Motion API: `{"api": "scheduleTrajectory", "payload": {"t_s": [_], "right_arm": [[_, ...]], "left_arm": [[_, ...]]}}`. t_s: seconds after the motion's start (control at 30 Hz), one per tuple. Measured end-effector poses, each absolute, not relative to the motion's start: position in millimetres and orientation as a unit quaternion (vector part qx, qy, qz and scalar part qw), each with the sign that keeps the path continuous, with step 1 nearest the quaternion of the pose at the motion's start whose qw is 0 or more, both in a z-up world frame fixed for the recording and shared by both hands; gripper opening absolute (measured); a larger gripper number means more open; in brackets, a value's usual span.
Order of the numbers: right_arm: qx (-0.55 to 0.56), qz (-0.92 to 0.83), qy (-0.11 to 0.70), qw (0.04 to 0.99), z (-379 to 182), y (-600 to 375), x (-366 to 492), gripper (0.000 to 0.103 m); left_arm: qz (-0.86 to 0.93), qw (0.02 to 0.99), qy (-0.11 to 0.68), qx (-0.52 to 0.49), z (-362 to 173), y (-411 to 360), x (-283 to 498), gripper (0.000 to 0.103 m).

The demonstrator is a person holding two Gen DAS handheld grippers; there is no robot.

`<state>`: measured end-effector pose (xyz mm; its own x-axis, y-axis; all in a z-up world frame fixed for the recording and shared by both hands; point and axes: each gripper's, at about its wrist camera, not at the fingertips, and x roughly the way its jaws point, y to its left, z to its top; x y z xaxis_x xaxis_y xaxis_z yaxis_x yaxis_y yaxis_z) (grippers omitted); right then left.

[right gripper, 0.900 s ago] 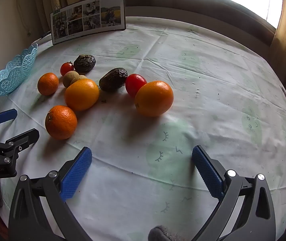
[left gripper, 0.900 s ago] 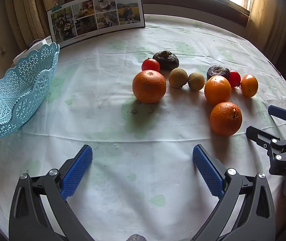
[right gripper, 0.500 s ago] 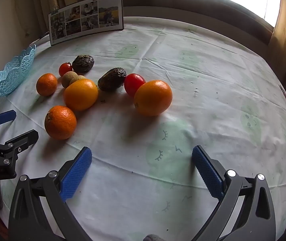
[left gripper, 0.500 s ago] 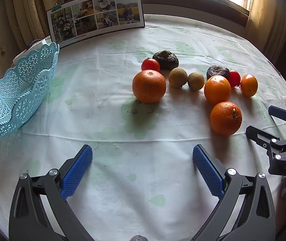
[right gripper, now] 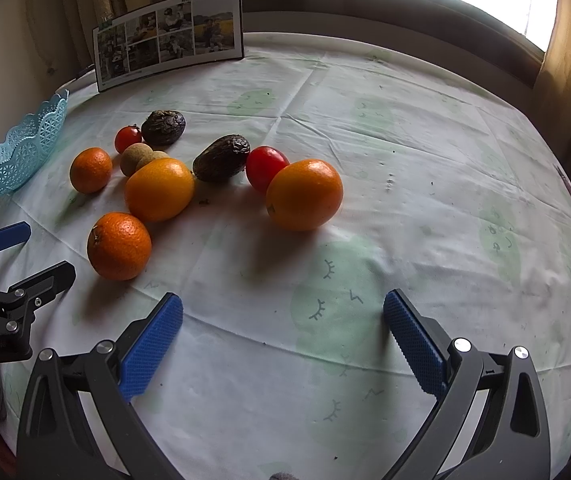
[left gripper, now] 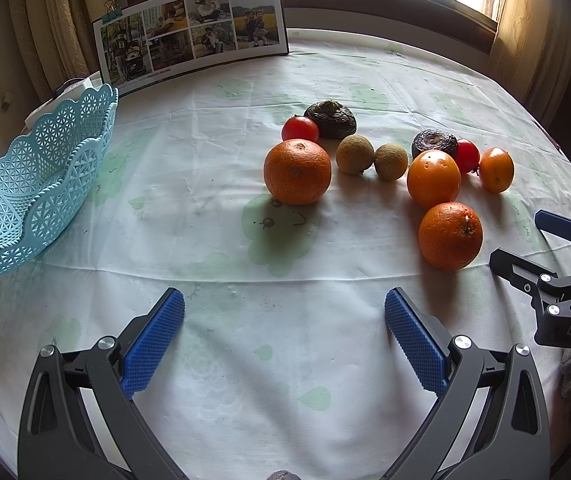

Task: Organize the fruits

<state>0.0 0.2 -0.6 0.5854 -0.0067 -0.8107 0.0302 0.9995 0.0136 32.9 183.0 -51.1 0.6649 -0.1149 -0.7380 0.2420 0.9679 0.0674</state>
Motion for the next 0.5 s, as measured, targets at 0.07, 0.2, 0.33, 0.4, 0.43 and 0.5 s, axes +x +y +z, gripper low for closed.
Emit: {"api": "scheduleTrajectory", "payload": {"t_s": [0.07, 0.2, 0.33, 0.4, 0.43, 0.5], "right_arm": [[0.012, -0.01, 0.457, 0.889, -0.8, -0.8, -1.1, 0.098], [0.013, -0.009, 0.46, 0.888, -2.0, -6.0, 3.3, 0.098], [0.013, -0.01, 0.46, 0.888, -2.1, -6.8, 4.0, 0.098], [0.013, -0.011, 0.46, 0.888, -1.7, -6.4, 4.1, 0.098], [0.012, -0.011, 0.46, 0.888, -1.4, -5.6, 4.0, 0.098], [0.011, -0.013, 0.459, 0.888, -0.9, -5.1, 3.4, 0.098]], "left_arm": [[-0.098, 0.909, 0.397, 0.08, -51.0, 183.0, 32.8, 0.101], [-0.098, 0.909, 0.397, 0.08, -50.6, 183.0, 32.8, 0.101], [-0.098, 0.909, 0.397, 0.08, -50.2, 183.0, 32.7, 0.101], [-0.098, 0.909, 0.397, 0.08, -50.1, 183.1, 32.7, 0.101], [-0.098, 0.909, 0.397, 0.08, -50.1, 183.0, 32.7, 0.101], [-0.099, 0.909, 0.397, 0.08, -50.2, 183.0, 32.8, 0.101]]}}
